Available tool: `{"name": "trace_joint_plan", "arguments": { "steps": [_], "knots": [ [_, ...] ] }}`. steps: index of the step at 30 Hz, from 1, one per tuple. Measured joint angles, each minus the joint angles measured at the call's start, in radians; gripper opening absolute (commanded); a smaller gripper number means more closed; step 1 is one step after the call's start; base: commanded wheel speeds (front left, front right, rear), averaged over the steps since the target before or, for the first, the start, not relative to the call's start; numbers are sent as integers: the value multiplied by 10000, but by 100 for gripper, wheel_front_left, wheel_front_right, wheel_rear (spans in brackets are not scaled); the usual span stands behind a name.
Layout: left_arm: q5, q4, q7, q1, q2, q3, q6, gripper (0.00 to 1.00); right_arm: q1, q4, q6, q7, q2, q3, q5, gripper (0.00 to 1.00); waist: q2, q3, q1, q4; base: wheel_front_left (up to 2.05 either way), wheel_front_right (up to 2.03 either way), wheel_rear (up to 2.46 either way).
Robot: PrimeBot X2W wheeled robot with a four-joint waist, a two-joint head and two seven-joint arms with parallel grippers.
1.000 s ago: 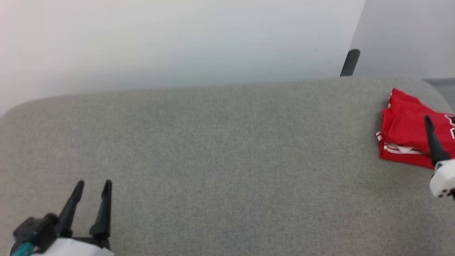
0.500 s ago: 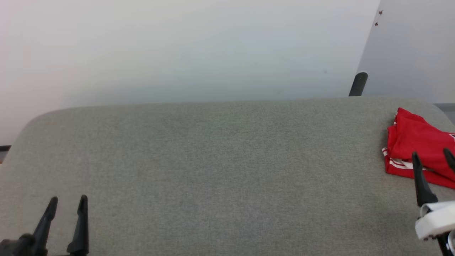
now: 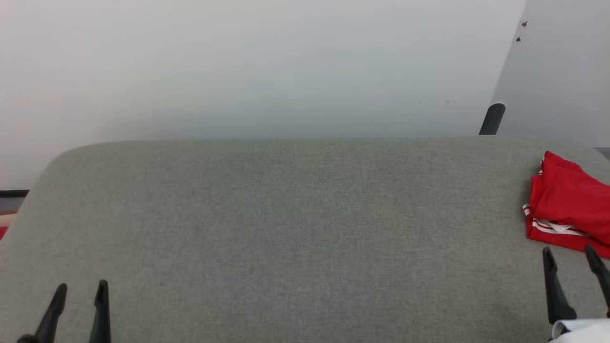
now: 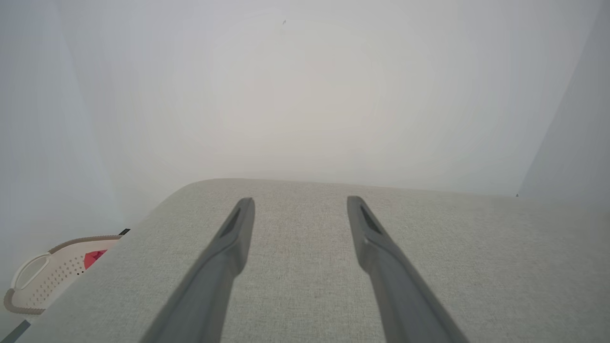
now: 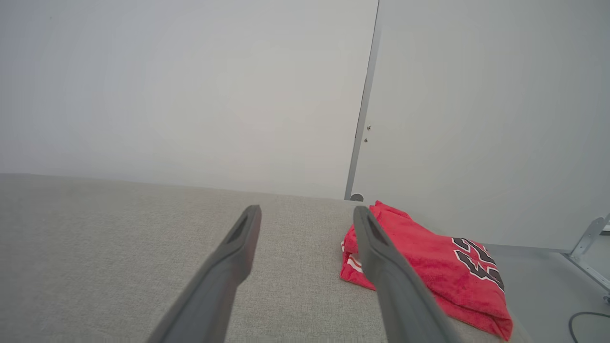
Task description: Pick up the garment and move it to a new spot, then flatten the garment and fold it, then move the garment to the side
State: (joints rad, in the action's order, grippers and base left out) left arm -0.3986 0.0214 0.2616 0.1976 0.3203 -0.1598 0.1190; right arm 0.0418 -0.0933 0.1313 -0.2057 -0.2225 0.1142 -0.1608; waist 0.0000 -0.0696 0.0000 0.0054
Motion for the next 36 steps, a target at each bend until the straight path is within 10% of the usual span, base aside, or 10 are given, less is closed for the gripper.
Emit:
{"name": "trace_joint_plan", "arguments": {
  "steps": [24, 25, 36],
  "knots": [
    [-65, 293, 0, 233, 148, 414, 88, 100, 686, 230, 0, -142, 107, -593, -69, 100, 0, 167, 0, 107, 0, 0, 0],
    [-65, 307, 0, 234, 128, 416, 86, 0, 690, 217, 0, -142, 119, -614, -67, 0, 0, 177, -1, 106, 0, 0, 0],
    [-876, 947, -339, 267, -554, 644, 86, 0, 874, -458, 0, 138, 479, -627, -1020, 0, 0, 206, 0, 97, 0, 0, 0]
  ]
}}
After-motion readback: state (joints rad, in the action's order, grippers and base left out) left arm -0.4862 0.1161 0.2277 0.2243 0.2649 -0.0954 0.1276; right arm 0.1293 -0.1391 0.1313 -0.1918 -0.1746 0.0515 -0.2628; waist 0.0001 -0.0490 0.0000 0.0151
